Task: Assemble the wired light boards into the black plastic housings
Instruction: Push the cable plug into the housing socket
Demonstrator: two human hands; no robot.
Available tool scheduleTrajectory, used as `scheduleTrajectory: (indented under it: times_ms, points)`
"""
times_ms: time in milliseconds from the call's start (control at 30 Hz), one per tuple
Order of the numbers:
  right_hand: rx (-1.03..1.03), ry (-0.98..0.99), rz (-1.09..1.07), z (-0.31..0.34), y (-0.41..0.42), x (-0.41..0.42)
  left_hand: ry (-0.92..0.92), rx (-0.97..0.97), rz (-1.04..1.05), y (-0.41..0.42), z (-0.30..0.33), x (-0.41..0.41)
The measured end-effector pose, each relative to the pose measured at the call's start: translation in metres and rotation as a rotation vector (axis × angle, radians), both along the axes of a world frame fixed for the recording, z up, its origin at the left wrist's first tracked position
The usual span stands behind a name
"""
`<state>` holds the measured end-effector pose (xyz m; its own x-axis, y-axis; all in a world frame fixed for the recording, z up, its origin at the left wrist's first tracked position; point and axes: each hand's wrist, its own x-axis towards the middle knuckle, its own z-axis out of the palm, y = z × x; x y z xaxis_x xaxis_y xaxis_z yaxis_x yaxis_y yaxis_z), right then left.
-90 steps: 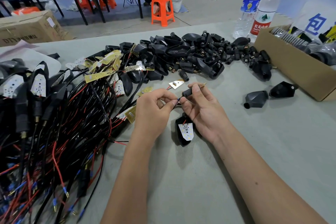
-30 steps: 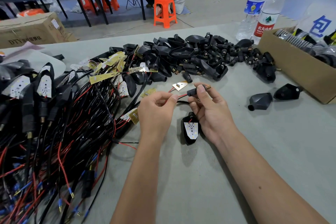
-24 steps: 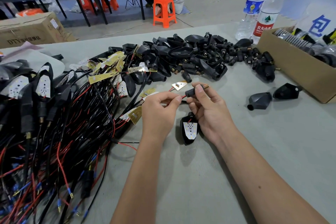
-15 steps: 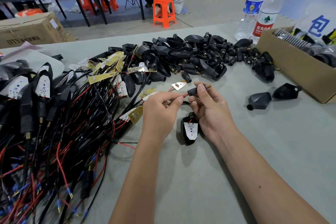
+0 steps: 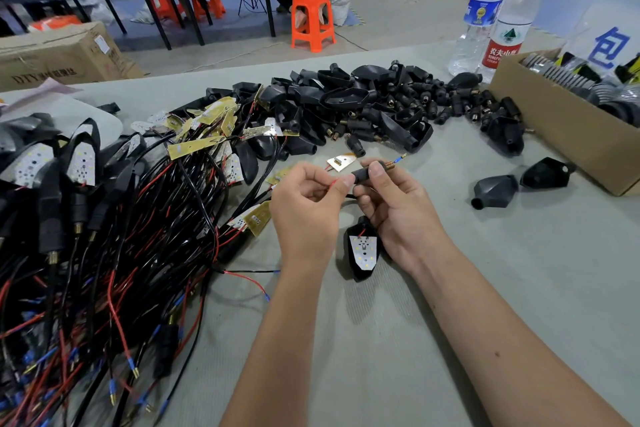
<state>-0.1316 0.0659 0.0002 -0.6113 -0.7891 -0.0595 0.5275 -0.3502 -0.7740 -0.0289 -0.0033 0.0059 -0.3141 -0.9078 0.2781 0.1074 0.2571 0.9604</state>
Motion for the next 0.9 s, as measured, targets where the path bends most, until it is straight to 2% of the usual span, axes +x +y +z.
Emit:
scheduleTrajectory:
  times_ms: [100,167,367,633,800,900]
  points:
    - [0.001,-0.045,-0.061,-0.001,-0.001,-0.001,-0.032,0.019,-0.139,-0.007,0.002,0.007]
    - [0.003,-0.063,-0.086,-0.002,-0.001,-0.002,-0.072,-0.04,-0.192,-0.01,0.004,0.011]
    - [-0.009,-0.006,-0.074,-0.002,0.0,-0.001,-0.192,-0.212,-0.134,-0.008,0.002,0.01]
    - [-0.001,0.119,-0.003,-0.001,0.001,0.001,-0.148,-0.148,-0.019,-0.004,-0.003,0.005]
    - [0.013,0.132,-0.029,-0.004,-0.001,0.002,-0.148,-0.112,-0.144,-0.012,-0.002,0.012]
    - [-0.014,0.137,-0.017,-0.003,0.0,0.003,-0.175,-0.154,-0.168,-0.014,0.0,0.013]
